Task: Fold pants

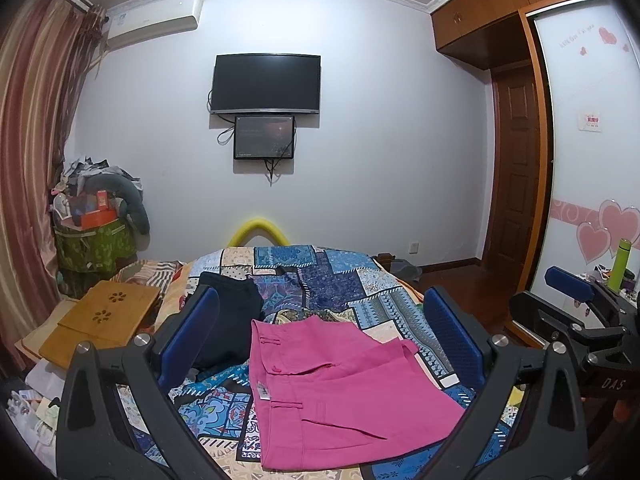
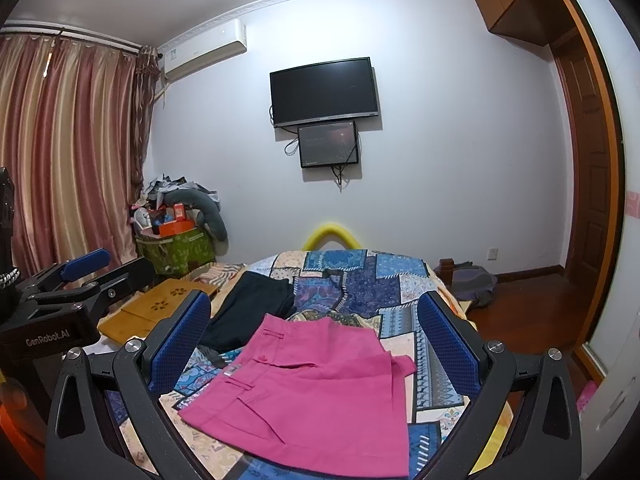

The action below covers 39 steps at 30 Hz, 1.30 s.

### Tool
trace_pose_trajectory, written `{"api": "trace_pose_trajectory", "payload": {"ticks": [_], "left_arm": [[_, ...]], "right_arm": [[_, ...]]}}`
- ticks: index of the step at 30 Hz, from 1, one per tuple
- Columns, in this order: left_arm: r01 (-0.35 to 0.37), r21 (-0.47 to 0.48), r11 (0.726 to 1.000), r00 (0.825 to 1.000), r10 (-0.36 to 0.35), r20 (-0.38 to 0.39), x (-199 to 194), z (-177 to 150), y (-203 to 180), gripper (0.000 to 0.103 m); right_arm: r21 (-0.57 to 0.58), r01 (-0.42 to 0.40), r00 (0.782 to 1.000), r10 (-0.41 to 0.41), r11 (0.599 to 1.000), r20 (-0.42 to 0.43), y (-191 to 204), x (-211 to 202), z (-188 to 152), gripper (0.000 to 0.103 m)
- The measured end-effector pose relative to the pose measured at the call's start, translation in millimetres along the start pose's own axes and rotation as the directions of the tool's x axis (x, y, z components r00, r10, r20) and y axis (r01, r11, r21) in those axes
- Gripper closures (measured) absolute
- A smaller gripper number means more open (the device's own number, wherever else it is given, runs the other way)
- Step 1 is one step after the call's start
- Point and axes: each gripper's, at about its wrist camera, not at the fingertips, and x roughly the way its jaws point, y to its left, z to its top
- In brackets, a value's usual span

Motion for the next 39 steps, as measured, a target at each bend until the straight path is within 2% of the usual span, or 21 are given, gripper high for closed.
{"api": "trace_pose_trajectory", "payload": {"ticks": [39], "left_arm": [[-0.015,0.016,1.0,1.0,0.015,0.006,-3.1,2.9,-3.1,0.0]], "right_arm": [[-0.012,0.0,1.0,0.0,1.0,-0.005,3.0,-0.1,5.5,0.0]]}}
